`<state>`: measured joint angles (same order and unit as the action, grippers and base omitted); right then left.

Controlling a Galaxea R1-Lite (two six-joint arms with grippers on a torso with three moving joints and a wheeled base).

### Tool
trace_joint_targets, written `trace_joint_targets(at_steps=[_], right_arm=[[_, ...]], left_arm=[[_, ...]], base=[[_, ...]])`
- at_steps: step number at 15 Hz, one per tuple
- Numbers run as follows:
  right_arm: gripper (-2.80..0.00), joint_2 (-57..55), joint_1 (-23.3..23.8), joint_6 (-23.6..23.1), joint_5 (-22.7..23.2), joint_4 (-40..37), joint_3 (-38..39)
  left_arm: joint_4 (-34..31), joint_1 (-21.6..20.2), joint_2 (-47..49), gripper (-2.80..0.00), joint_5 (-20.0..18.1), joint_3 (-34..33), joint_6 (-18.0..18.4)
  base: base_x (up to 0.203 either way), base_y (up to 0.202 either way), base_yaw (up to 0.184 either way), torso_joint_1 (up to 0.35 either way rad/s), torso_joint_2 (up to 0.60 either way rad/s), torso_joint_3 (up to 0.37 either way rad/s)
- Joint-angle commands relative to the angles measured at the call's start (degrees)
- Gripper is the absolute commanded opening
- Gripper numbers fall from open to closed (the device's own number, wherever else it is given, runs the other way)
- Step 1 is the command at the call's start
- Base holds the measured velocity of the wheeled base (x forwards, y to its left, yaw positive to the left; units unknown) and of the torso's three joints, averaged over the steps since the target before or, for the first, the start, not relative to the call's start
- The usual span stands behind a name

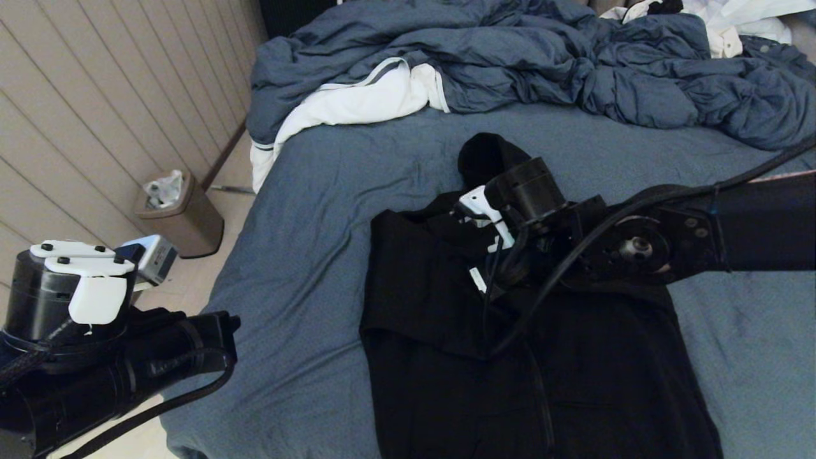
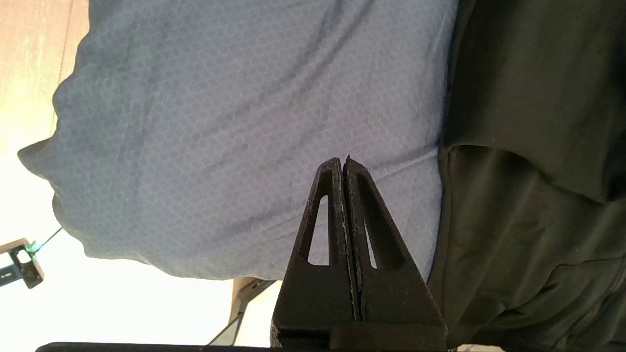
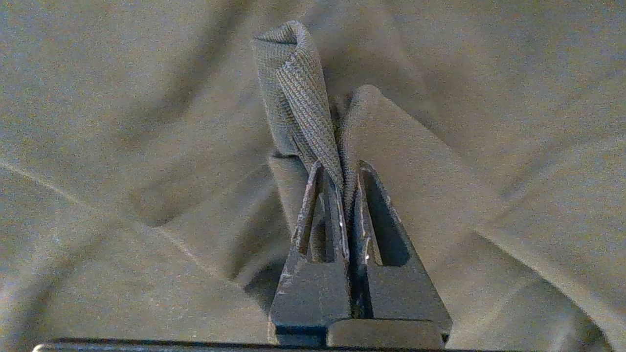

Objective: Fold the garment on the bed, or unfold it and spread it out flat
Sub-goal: Fold the black sweatshirt

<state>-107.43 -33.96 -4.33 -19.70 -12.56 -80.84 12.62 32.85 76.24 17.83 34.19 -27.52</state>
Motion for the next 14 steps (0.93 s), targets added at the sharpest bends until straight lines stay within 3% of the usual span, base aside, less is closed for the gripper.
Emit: trace_joint_targets(at_steps=[1,7,14], right_arm=[[-2.8,2.02,1.48,0.01,-0.08,0.15,-0.02],[-2.8,8.17,9.16,0.53,0.01,1.71,0.67],[-2.8,14.27,11.02,3.94,0.01,6.87,16.92]], left_arm=[[0.06,0.02,0.14,-2.8,0.1,-0.01,-0.16],[0.21,0.02,0.14,-2.8,0.17,0.45,-0.34],[0.21,0.11,0.22,-2.8,0.1,0.35,-0.25]], base=[[0.0,0.0,0.0,0.0,0.0,0.0],[0.0,0.0,0.0,0.0,0.0,0.0],[0.0,0.0,0.0,0.0,0.0,0.0]])
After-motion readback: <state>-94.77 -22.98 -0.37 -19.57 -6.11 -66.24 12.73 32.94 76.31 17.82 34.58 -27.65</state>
